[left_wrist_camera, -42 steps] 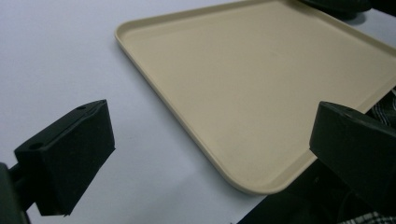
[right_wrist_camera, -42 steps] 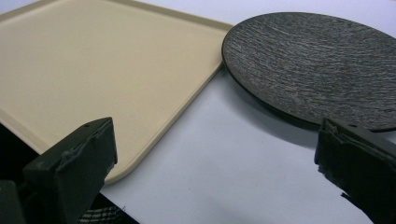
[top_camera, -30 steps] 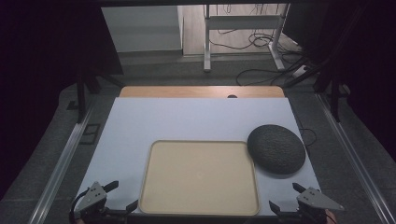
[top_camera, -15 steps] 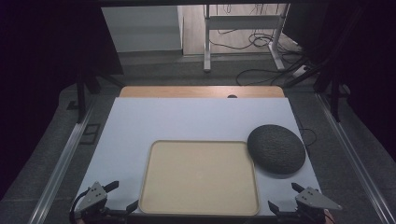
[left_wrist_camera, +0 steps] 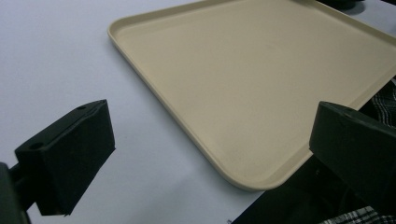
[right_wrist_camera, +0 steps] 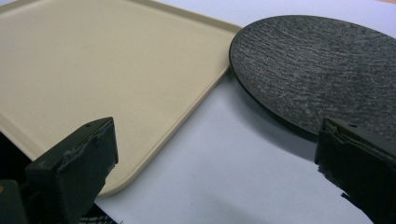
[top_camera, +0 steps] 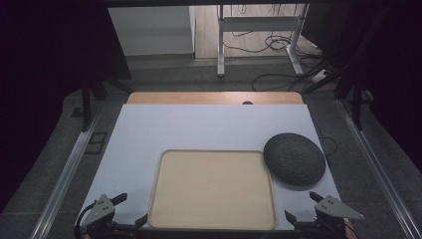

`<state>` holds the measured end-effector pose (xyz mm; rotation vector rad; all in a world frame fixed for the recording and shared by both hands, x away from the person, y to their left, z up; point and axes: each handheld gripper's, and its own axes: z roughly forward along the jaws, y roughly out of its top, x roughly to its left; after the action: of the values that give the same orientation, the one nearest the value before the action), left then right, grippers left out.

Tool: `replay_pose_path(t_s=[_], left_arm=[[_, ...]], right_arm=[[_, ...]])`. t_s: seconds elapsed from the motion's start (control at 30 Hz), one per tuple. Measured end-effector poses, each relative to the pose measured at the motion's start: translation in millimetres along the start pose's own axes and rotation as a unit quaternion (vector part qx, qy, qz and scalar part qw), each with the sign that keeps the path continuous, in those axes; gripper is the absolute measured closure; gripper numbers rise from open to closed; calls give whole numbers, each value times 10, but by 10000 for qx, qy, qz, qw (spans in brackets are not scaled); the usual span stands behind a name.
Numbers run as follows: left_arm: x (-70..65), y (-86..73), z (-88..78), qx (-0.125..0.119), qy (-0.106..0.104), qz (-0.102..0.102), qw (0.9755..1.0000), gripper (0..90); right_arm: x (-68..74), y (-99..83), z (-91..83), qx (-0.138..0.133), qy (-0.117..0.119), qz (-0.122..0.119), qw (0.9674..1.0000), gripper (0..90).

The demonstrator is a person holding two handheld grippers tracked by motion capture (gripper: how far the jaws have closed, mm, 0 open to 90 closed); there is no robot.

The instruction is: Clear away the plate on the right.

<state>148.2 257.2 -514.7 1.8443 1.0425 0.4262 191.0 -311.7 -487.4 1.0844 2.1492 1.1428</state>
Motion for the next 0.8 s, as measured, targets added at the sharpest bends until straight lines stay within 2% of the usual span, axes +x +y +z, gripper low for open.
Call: replay_pose_path(t_s=[0.17, 0.27, 0.63, 0.8], left_arm=[[1, 0, 0, -3, 3, -10, 10000, 0], [0, -1, -1, -3, 4, -3, 10000, 0], [1, -1, 1, 7, -6, -4, 10000, 0], [0, 1, 6, 29, -17, 12, 10000, 0]], right_arm=[[-13, 46, 39, 16, -25, -70, 10000, 0], [-22, 63, 64, 27, 4, 34, 10000, 0], [-101, 85, 140, 177, 32, 152, 9997, 0], [-116, 83, 198, 309, -95, 75, 9994, 0]])
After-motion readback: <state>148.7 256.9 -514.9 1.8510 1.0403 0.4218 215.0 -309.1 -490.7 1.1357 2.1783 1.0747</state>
